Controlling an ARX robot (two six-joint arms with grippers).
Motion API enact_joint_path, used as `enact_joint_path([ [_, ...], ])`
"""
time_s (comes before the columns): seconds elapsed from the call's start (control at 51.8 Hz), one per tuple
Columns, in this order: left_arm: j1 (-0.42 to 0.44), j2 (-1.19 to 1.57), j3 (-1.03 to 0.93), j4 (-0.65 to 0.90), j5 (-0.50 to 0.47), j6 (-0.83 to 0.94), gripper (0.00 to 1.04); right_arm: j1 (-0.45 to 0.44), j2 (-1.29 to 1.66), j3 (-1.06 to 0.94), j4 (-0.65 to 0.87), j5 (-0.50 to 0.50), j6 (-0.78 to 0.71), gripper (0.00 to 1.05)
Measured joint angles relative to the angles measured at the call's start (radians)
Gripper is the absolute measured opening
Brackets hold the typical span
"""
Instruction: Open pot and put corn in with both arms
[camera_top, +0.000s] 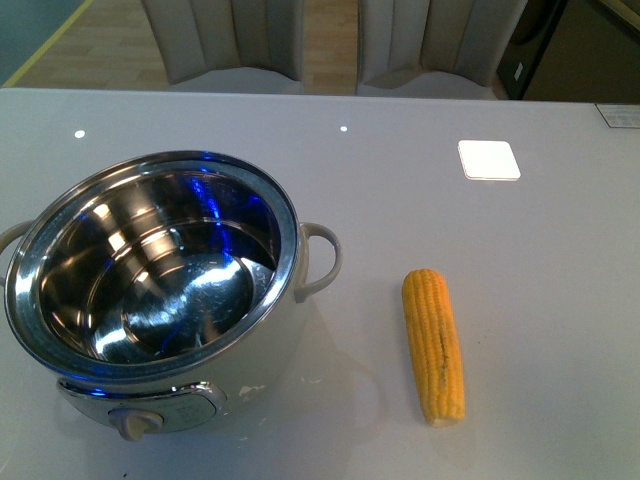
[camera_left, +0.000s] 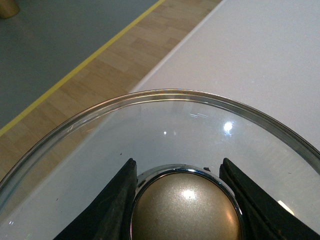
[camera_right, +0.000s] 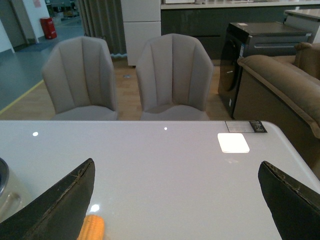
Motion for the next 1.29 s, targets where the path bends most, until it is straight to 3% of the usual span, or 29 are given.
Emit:
enact_joint_path([
  [0.715, -0.042, 0.215, 0.045, 0.003, 0.007, -0.016, 0.43, 0.000, 0.000, 0.000, 0.000, 0.000, 0.000, 0.96],
  [0.966, -0.154, 0.351, 0.383, -0.073, -0.002, -0.143, 0.43, 0.000, 0.000, 0.000, 0.000, 0.000, 0.000, 0.96],
  [1.294, -0.184, 0.351, 0.427, -0.117, -0.067, -0.174, 0.43, 0.000, 0.000, 0.000, 0.000, 0.000, 0.000, 0.96],
])
